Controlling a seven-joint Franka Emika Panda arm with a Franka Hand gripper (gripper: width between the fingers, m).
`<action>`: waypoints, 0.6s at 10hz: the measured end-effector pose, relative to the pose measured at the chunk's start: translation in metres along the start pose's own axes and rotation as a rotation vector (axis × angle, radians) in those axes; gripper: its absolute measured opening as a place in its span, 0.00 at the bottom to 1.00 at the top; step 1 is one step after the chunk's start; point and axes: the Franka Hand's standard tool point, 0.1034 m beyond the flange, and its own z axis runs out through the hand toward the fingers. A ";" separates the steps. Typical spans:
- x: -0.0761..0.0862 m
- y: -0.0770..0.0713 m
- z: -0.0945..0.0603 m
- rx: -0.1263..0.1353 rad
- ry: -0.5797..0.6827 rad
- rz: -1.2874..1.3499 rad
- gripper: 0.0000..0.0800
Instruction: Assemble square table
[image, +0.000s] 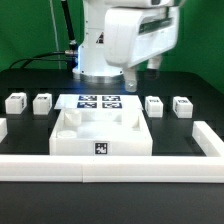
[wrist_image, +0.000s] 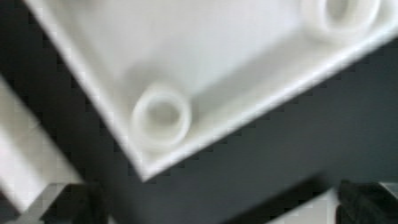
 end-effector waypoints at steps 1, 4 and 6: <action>-0.016 -0.008 0.009 0.012 -0.004 -0.106 0.81; -0.052 -0.032 0.046 0.018 0.011 -0.366 0.81; -0.069 -0.040 0.077 0.032 0.024 -0.455 0.81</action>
Offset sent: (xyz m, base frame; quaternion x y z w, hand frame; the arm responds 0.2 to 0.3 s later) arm -0.0454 -0.0122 -0.0429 -0.0112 0.0513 -0.2299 0.9718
